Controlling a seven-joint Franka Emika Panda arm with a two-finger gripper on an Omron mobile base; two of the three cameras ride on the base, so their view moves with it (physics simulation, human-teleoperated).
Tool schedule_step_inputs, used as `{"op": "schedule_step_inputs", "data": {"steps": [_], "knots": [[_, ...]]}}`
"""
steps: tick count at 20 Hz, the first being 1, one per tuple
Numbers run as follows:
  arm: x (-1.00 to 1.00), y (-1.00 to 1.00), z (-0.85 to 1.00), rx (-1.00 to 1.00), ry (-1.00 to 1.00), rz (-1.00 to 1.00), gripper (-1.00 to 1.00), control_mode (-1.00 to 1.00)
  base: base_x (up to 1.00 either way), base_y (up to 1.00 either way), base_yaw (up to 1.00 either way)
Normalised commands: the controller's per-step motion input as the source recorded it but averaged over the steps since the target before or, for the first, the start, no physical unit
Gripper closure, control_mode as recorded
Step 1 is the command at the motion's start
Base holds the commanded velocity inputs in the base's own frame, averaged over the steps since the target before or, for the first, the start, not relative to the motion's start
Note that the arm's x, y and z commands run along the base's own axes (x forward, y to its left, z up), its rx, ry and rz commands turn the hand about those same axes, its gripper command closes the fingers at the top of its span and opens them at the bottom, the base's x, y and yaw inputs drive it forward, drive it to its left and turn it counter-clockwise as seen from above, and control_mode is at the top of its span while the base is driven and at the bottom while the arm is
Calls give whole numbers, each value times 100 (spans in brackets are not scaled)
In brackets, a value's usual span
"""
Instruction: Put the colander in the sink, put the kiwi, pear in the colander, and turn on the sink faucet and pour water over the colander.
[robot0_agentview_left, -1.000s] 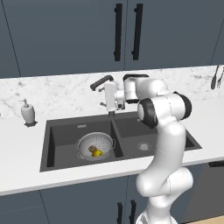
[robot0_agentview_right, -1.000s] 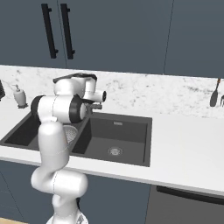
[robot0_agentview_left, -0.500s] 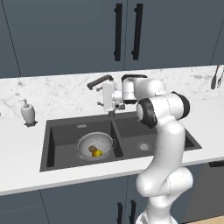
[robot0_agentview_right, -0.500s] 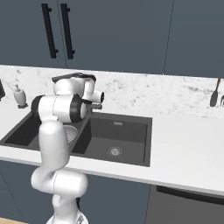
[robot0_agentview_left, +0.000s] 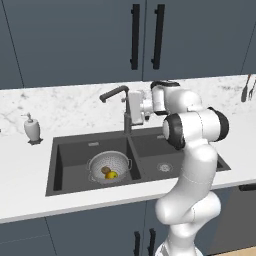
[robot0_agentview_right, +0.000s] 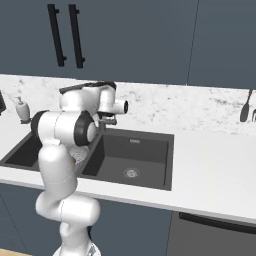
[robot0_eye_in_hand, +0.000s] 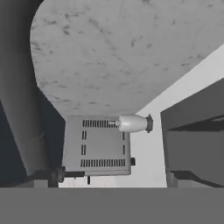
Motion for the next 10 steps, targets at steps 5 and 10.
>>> {"op": "schedule_step_inputs", "data": {"steps": [5,10], "knots": [[-38,-100,1,-17,-24,0,-100,-100,0,0,0],[-25,-100,-15,-18,-30,2,-100,-100,0,0,0]]}}
